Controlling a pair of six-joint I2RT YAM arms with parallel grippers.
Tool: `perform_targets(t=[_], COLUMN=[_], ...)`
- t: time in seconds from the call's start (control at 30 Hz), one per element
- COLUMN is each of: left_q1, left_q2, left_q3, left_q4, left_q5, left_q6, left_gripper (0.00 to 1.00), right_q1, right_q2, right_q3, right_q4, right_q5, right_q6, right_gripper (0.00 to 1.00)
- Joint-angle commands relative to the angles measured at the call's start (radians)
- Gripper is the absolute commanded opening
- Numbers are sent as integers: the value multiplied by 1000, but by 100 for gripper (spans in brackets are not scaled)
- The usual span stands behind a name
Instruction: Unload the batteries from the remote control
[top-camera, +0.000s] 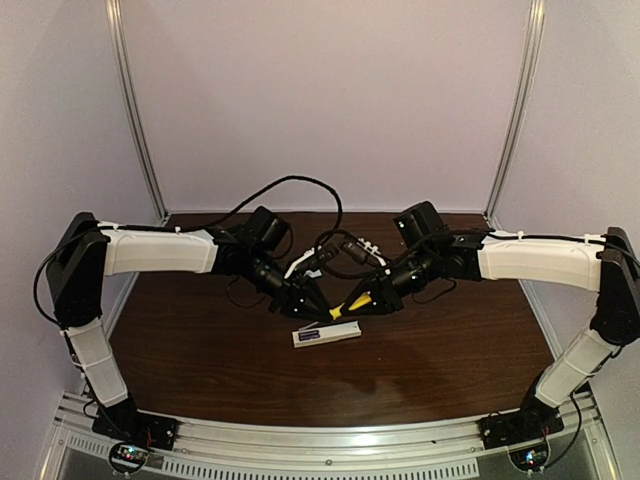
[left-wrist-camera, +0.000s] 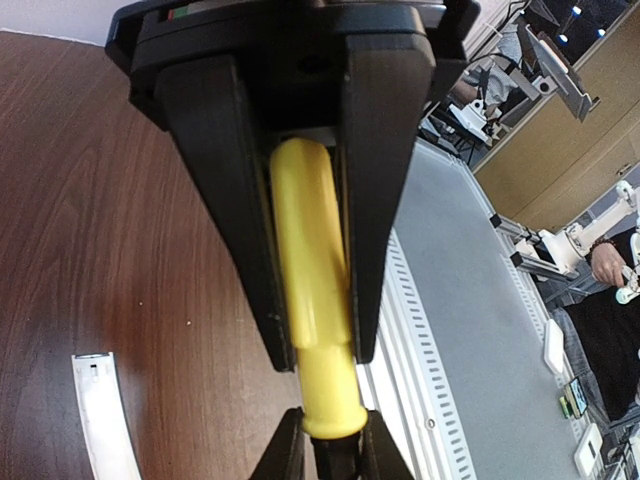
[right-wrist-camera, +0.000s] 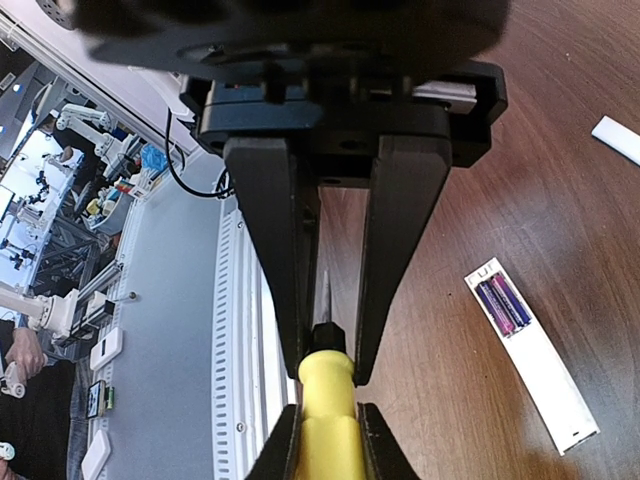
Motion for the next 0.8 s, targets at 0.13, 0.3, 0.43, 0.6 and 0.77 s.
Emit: perform_targets(t=[0.13,0.3,0.43,0.6,0.77], left_q1=[-1,-1,0,-1,0], left_q2=[-17,-73,-145,-242,-377], left_q3=[-11,-59,-114,-206,-334], left_q4=[21,50,89,131,263], left_q5=[-73,-165,-269,-430,-709], left_q6=[6,-18,-42,-74,-162], left_gripper=[35,51,70,87,95], right_q1=[13,15,15,15,15], right_q2=[11,-33,-63,-75,-74], right_q3=[26,19,13,0,-2], right_q4=[-58,-63,-70,-74,-68], right_q5=[-10,20,46,100,172], right_q6=[-7,3,6,4,-3], right_gripper=[0,0,0,0,0])
